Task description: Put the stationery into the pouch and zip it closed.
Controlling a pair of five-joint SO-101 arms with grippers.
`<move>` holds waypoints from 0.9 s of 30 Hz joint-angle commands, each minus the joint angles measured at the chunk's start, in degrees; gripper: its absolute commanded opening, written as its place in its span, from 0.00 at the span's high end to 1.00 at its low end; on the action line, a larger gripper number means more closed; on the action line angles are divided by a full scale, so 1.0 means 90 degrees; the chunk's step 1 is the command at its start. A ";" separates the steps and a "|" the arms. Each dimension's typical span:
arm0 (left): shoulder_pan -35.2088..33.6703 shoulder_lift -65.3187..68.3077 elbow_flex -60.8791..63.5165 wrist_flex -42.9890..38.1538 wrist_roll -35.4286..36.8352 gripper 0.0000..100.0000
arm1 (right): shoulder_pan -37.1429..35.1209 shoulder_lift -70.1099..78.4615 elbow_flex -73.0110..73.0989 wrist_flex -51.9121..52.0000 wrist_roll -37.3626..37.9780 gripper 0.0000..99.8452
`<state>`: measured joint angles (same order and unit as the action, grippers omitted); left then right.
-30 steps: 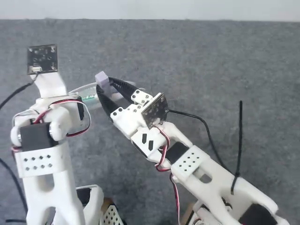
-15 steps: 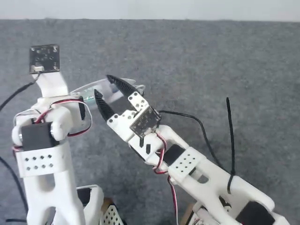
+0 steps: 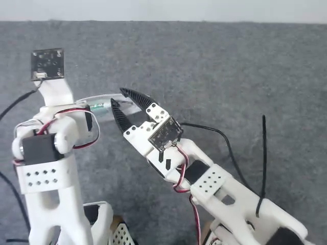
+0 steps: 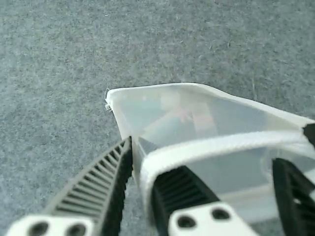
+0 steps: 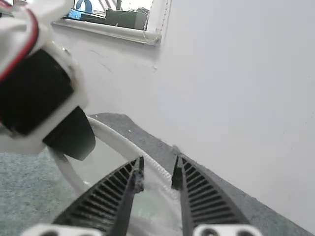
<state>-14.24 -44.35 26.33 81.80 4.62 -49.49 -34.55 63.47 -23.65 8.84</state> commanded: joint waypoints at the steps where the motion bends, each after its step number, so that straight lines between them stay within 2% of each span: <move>1: 0.0010 -0.0244 -0.0200 -0.0147 -0.0068 0.99 | -0.0112 -0.0689 -0.0127 0.0845 0.0059 0.90; 11: 0.0010 -0.0244 -0.0200 -0.0147 -0.0068 0.99 | -0.0132 -0.2652 -0.1495 0.5016 0.0059 0.90; 18: 0.0010 -0.0244 -0.0200 -0.0147 -0.0068 0.99 | -0.0171 -0.3209 -0.1592 0.6393 0.0049 0.90; 24: 0.0020 -0.0244 -0.0200 -0.0147 -0.0068 0.99 | -0.0161 -0.3717 -0.1582 0.7282 -0.0703 0.90; 27: 0.0020 -0.0244 -0.0200 -0.0147 -0.0068 0.99 | -0.0093 -0.3766 -0.1514 0.7536 -0.0830 0.84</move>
<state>-14.33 -44.35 26.33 81.80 4.62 -50.29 -66.73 52.66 42.37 3.38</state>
